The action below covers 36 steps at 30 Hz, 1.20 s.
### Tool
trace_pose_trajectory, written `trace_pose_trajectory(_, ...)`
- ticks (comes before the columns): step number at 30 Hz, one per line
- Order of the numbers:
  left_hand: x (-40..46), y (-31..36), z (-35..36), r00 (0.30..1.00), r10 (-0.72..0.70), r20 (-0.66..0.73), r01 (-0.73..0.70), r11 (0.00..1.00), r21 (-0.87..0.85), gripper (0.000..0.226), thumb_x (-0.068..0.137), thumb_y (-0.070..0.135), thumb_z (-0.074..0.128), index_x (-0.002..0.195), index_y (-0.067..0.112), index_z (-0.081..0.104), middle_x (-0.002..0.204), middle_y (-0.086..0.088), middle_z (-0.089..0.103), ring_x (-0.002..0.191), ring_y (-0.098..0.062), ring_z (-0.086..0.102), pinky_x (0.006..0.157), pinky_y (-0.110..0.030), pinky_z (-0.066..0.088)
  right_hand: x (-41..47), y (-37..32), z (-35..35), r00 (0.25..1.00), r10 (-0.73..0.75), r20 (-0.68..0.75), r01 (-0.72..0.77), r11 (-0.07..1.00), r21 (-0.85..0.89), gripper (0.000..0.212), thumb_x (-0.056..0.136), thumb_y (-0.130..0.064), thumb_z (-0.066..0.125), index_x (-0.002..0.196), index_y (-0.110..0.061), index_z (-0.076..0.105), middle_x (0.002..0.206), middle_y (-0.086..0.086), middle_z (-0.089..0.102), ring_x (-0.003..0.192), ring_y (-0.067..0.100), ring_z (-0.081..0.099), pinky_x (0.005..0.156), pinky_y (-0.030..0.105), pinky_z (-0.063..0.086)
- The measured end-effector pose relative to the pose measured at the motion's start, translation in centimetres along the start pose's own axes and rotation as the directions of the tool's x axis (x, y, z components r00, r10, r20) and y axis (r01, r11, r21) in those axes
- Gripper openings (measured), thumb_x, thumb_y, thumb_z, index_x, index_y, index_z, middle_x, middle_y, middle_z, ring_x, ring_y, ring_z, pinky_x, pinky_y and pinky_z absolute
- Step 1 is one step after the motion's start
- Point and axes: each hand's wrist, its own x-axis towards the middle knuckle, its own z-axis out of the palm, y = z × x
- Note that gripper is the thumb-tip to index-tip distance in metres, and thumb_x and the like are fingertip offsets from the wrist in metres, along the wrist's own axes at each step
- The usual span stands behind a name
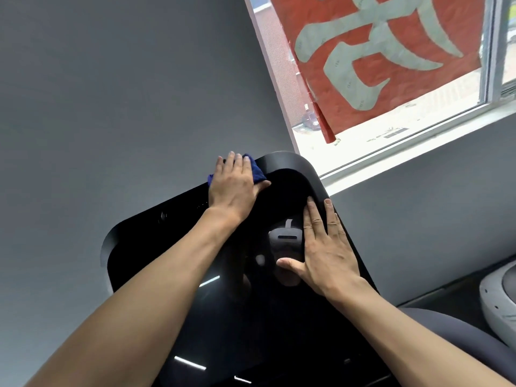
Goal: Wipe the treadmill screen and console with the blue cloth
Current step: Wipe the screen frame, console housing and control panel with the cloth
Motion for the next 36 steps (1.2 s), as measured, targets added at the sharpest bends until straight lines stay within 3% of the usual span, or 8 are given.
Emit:
trace_pose_trajectory(3,0.5,1.6,0.4,0.998,-0.042,0.054,0.041,0.999,0.026,0.083,0.104,0.058,0.020,0.159,-0.003,0.007,0.167,-0.024,0.012,0.156,-0.035,0.007,0.127,-0.046,0.002,0.1,0.1,0.0,1.000,0.005,-0.021,-0.005,1.000,0.016,0.124,0.076,-0.094,0.019,0.152,-0.008,-0.029,0.157,0.002,-0.042,0.143,0.030,-0.042,0.121,0.038,-0.016)
trace_pose_trajectory(9,-4.1,0.0,2.9,0.970,0.173,-0.172,-0.159,0.983,0.092,0.074,0.101,0.044,0.035,0.154,-0.007,0.026,0.160,-0.027,0.030,0.152,-0.038,0.026,0.124,-0.050,0.023,-0.6,0.5,0.5,0.996,-0.045,-0.076,0.052,0.995,0.088,0.119,0.079,-0.088,0.032,0.155,-0.010,-0.017,0.165,0.002,-0.025,0.147,0.028,-0.036,0.125,0.040,-0.009)
trace_pose_trajectory(14,-2.9,-0.9,1.9,0.971,0.238,-0.035,-0.230,0.961,0.153,0.075,0.106,0.047,0.026,0.157,0.002,-0.007,0.169,-0.017,-0.002,0.157,-0.026,-0.003,0.128,-0.039,-0.002,-1.2,1.4,1.0,0.991,-0.065,-0.118,0.079,0.990,0.114,0.120,0.074,-0.077,0.063,0.158,-0.008,0.011,0.168,0.005,0.011,0.155,0.029,-0.011,0.126,0.038,0.004)
trace_pose_trajectory(17,1.3,0.1,-0.3,0.965,0.256,0.051,-0.256,0.967,-0.013,0.084,0.105,0.052,0.038,0.160,0.007,-0.007,0.170,-0.009,-0.008,0.157,-0.019,-0.009,0.126,-0.030,-0.006,-1.1,1.2,1.3,0.989,-0.034,-0.143,0.057,0.985,0.160,0.123,0.067,-0.072,0.074,0.158,-0.008,0.023,0.167,0.003,0.018,0.156,0.028,-0.007,0.126,0.037,0.009)
trace_pose_trajectory(20,5.2,2.1,-2.5,0.908,0.385,0.165,-0.355,0.916,-0.187,0.095,0.098,0.054,0.056,0.163,0.014,0.000,0.171,0.001,-0.002,0.156,-0.013,-0.007,0.126,-0.026,-0.002,-1.0,1.3,1.6,0.987,-0.024,-0.160,0.052,0.983,0.177,0.122,0.065,-0.070,0.077,0.158,-0.009,0.025,0.167,0.002,0.017,0.156,0.027,-0.008,0.126,0.037,0.009)
trace_pose_trajectory(25,8.3,4.2,-3.5,0.805,0.562,0.187,-0.557,0.826,-0.086,0.093,0.088,0.066,0.063,0.159,0.021,0.024,0.162,0.002,0.029,0.150,-0.021,0.021,0.122,-0.041,0.024,-0.9,1.4,1.3,0.985,-0.046,-0.163,0.078,0.977,0.199,0.119,0.070,-0.067,0.076,0.159,-0.010,0.021,0.168,0.002,0.012,0.155,0.026,-0.012,0.125,0.036,0.004)
trace_pose_trajectory(30,6.0,4.3,-2.2,0.827,0.556,0.078,-0.562,0.823,0.089,0.083,0.098,0.062,0.045,0.162,0.016,0.017,0.168,-0.003,0.020,0.156,-0.022,0.013,0.127,-0.037,0.013,-2.5,0.9,1.9,0.962,0.027,-0.272,0.037,0.973,0.227,0.115,0.062,-0.056,0.087,0.153,-0.004,0.038,0.164,0.010,0.028,0.154,0.030,0.017,0.121,0.042,0.030)
trace_pose_trajectory(36,0.1,1.6,2.4,0.809,0.548,-0.210,-0.498,0.831,0.249,0.081,0.103,0.054,0.035,0.159,0.002,0.006,0.168,-0.014,0.005,0.157,-0.028,0.010,0.127,-0.042,0.015,-5.1,0.8,3.7,0.932,0.235,-0.275,-0.167,0.954,0.249,0.121,0.063,-0.055,0.087,0.149,0.011,0.034,0.154,0.032,0.034,0.142,0.041,0.040,0.111,0.044,0.044)
